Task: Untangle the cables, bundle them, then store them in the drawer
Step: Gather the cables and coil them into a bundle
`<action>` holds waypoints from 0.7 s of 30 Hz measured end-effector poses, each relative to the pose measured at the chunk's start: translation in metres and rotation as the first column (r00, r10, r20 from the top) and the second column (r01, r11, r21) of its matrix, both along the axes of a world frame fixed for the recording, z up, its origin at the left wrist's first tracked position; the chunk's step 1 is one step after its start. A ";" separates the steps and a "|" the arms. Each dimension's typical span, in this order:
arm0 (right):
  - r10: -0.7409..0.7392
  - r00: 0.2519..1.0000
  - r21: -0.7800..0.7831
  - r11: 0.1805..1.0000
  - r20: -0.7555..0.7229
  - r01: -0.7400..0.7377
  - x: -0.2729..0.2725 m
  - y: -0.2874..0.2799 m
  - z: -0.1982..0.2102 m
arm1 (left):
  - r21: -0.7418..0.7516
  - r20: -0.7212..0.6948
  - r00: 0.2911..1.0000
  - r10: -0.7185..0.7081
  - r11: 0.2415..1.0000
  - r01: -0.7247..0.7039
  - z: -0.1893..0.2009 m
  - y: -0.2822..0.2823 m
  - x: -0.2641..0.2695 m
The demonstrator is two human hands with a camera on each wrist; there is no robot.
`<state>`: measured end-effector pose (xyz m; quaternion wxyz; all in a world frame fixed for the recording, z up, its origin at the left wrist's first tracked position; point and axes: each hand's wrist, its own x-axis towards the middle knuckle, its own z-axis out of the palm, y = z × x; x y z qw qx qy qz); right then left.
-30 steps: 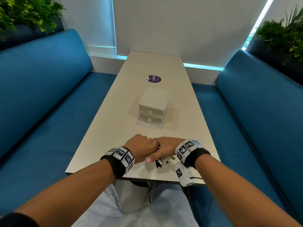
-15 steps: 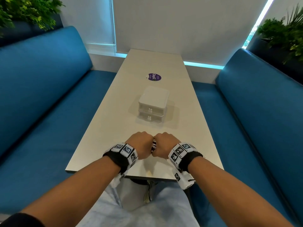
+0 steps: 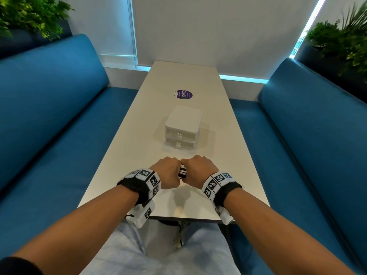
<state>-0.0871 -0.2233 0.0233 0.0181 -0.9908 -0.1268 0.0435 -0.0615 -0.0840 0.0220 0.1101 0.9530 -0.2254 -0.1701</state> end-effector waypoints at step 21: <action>-0.083 0.995 0.015 0.996 -0.048 0.084 0.006 -0.001 -0.012 | 0.178 0.245 0.965 -0.092 0.983 0.048 -0.006 -0.007 -0.003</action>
